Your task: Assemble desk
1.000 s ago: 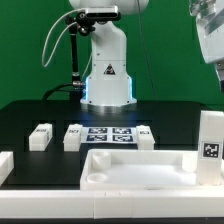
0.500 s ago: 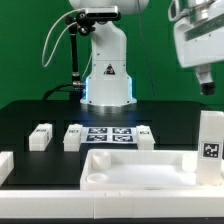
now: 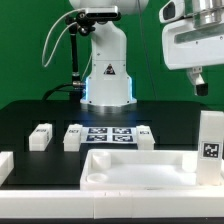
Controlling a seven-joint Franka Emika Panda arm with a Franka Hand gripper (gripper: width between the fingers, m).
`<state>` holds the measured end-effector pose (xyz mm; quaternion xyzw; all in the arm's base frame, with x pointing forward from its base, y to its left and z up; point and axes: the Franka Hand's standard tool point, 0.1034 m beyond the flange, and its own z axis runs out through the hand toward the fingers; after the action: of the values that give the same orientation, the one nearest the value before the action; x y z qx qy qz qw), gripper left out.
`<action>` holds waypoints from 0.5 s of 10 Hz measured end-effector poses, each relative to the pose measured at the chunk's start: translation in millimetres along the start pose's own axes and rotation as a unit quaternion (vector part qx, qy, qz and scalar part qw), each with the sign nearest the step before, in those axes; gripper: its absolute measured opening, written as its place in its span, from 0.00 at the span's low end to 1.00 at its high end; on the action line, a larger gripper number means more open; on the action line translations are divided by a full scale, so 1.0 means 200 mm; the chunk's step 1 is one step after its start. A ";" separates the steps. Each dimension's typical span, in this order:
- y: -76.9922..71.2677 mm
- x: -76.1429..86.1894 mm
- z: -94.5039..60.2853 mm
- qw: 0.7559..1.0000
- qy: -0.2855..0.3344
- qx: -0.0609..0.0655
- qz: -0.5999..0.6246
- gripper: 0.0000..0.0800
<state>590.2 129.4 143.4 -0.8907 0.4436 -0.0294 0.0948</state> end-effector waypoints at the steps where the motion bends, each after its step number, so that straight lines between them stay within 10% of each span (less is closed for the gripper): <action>1: 0.09 -0.02 0.07 0.999 0.007 0.000 -0.051 0.81; 4: 0.33 -0.09 0.16 0.975 -0.010 -0.035 -0.217 0.81; 5: 0.31 -0.08 0.15 0.968 -0.008 -0.032 -0.247 0.81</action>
Offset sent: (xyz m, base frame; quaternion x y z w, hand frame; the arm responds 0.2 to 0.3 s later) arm -0.0613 -0.0234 -0.0259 -0.0508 0.0221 -0.2645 0.9628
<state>536.0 109.3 101.7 -0.9755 0.2095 -0.0305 0.0601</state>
